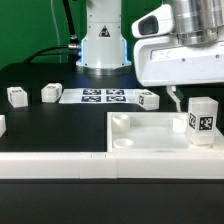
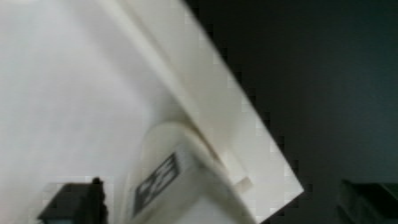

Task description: Assemble square table

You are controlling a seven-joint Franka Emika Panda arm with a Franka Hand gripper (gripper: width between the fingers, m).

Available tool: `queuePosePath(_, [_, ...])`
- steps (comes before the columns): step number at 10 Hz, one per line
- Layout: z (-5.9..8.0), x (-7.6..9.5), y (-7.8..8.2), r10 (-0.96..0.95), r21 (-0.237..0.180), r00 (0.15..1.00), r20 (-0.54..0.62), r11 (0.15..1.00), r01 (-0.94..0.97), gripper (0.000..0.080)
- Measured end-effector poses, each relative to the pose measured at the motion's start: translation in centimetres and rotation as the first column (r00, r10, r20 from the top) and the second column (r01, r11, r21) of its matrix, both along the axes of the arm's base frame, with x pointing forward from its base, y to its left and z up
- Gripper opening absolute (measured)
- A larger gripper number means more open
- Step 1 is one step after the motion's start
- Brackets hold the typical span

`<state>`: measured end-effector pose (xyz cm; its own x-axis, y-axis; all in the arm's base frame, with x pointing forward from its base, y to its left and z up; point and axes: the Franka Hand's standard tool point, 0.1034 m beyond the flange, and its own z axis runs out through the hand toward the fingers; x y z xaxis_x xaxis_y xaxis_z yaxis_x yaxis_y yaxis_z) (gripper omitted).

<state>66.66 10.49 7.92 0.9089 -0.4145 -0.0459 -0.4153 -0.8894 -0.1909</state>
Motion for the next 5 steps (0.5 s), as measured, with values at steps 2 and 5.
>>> queuePosePath(2, [-0.06,0.49,-1.23,0.283,-0.079,0.958,0.04,0.957,-0.279,0.0649])
queuePosePath(5, [-0.3,0.49,-0.6,0.466,-0.133,0.883,0.053,0.88,-0.456,0.0649])
